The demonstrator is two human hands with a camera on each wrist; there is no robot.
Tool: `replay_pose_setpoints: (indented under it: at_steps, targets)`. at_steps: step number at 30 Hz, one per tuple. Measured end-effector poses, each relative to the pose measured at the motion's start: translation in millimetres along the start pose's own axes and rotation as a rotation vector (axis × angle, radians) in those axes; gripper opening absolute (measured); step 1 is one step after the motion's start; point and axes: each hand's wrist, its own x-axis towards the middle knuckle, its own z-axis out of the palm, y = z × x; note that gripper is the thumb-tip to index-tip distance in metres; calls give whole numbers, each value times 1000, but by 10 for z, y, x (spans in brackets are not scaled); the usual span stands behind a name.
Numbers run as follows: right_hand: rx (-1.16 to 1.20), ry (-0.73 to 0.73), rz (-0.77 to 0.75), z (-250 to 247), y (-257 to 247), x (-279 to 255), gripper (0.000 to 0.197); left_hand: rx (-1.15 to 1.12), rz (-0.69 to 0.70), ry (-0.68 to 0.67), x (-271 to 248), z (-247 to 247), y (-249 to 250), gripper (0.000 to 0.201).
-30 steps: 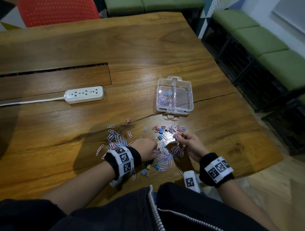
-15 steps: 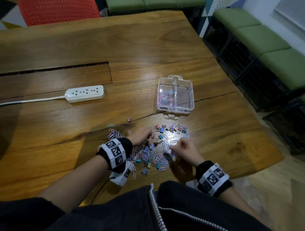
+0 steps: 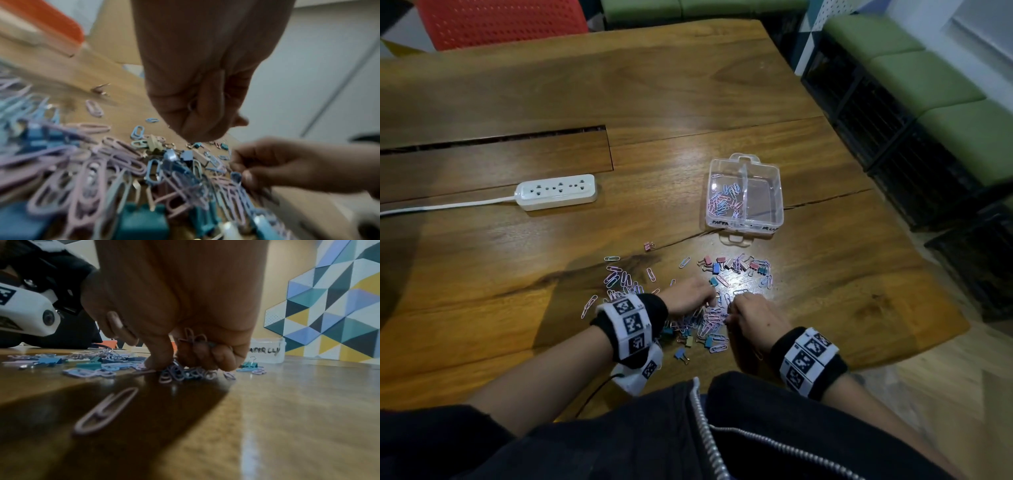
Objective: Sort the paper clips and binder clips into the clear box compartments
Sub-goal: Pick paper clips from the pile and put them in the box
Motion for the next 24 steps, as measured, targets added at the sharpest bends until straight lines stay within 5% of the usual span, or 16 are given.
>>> replay_pose_setpoints:
  at_steps: [4, 7, 15, 21, 24]
  targets:
    - [123, -10, 19, -39, 22, 24, 16, 767, -53, 69, 38, 161, -24, 60]
    - [382, -51, 116, -92, 97, 49, 17, 1060, -157, 55, 59, 270, 5, 70]
    - [1288, -75, 218, -527, 179, 103, 25, 1213, -154, 77, 148, 458, -13, 44]
    - [1248, -4, 179, -958, 129, 496, 22, 1150, -28, 24, 15, 348, -73, 28]
    - [1160, 35, 173, -1097, 115, 762, 21, 800, -40, 88, -103, 133, -45, 28]
